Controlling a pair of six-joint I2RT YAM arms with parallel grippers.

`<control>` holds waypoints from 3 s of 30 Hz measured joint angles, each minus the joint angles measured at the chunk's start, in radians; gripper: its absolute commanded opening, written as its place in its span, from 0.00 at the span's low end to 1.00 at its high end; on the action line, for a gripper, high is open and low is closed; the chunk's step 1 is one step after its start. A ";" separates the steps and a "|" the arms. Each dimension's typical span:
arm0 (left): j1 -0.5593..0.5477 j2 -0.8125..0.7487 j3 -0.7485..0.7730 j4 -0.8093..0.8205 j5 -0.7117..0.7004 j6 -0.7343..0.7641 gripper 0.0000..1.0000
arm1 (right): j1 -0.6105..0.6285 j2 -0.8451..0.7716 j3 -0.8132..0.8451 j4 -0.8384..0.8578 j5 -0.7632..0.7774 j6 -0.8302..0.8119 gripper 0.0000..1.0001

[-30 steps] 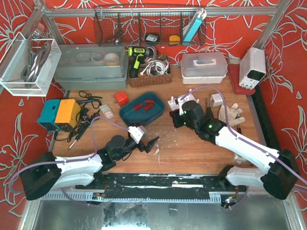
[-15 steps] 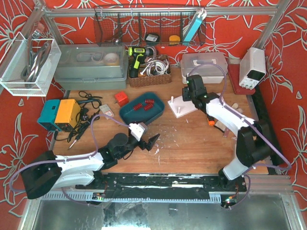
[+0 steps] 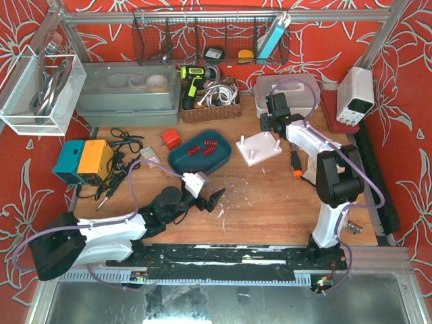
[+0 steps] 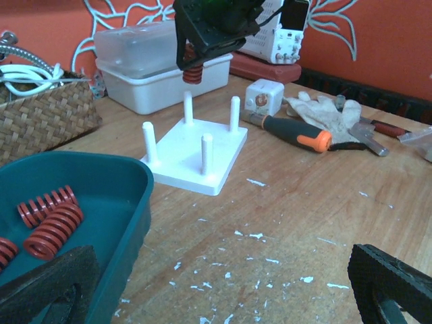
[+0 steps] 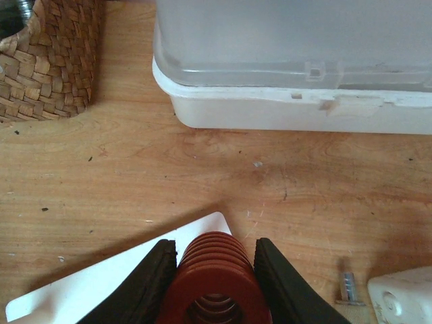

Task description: Install the large spring

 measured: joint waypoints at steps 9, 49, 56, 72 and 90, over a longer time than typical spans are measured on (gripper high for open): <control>0.000 0.000 0.002 -0.001 0.000 0.000 1.00 | -0.006 0.055 0.062 -0.031 -0.023 -0.008 0.00; 0.000 -0.036 0.015 -0.053 -0.027 0.000 1.00 | -0.016 -0.121 0.046 -0.222 -0.117 0.017 0.77; 0.001 -0.069 0.018 -0.071 -0.109 -0.007 1.00 | -0.002 -0.460 -0.256 -0.197 -0.188 0.074 0.98; 0.301 0.273 0.430 -0.422 -0.144 -0.032 0.58 | 0.118 -0.802 -0.679 -0.067 -0.217 0.125 0.98; 0.416 0.592 0.744 -0.756 -0.064 0.068 0.37 | 0.129 -0.854 -0.703 0.021 -0.218 0.145 0.97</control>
